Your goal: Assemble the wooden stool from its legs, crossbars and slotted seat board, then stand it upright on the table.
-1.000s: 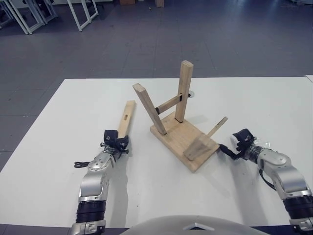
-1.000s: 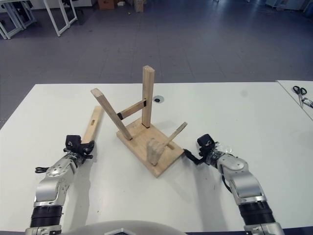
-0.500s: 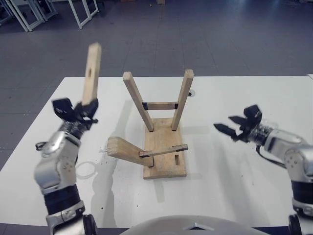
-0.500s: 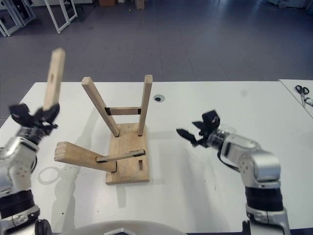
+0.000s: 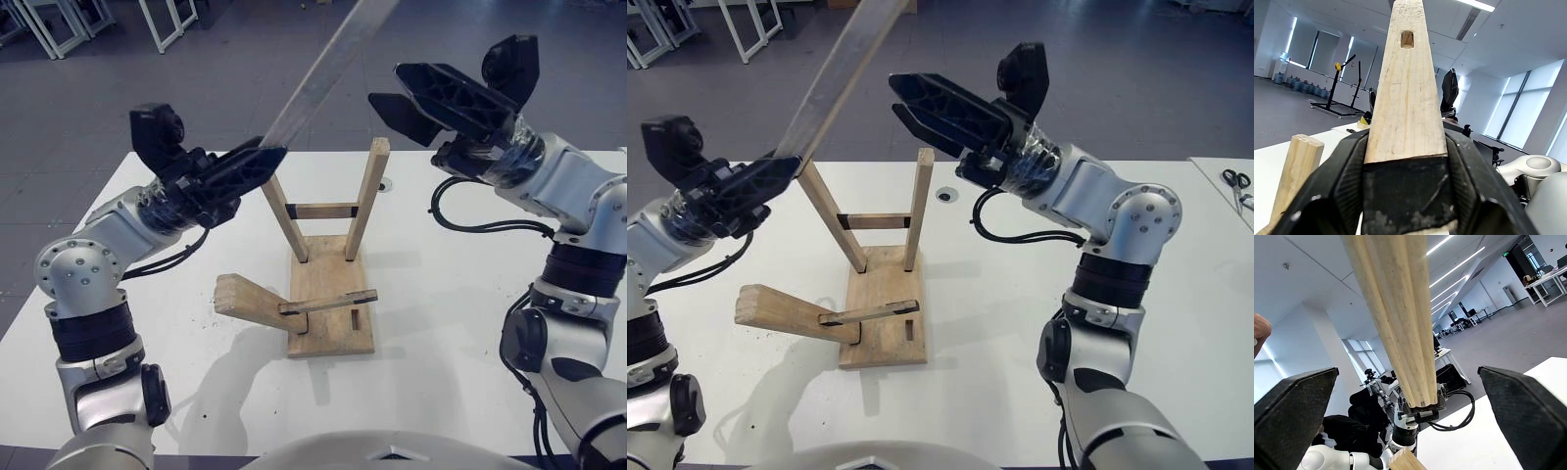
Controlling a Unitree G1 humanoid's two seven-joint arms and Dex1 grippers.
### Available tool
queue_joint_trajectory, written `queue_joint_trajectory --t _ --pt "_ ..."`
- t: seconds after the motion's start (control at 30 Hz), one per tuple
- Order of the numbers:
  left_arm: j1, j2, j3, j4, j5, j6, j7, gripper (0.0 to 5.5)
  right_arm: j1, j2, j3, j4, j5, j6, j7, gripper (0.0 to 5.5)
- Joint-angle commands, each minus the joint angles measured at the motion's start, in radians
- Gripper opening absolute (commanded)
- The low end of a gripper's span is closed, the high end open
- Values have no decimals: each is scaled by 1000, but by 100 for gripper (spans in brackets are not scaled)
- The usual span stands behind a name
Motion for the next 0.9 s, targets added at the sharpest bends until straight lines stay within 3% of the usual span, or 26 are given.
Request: queue_joint_trajectory --t 0.03,0.1,0.6,0.67,0.7,0.9 --pt "-25 6 -68 1 19 21 -35 204 -17 -13 41 -18 37 -12 -23 526" --pt "-17 4 -96 0 31 26 -46 204 -17 -18 56 -24 39 -18 -16 526" --pt "60 25 -139 -36 90 0 -81 204 25 -62 103 -36 64 -59 5 252" --pt "56 27 -140 -33 69 18 -85 204 31 -63 103 -29 52 -70 1 236" --pt "54 25 -138 -34 62 21 -80 241 33 -64 103 -25 48 -74 -3 233" --pt "33 31 -109 -12 9 60 -56 319 34 -77 85 23 -1 -121 2 206"
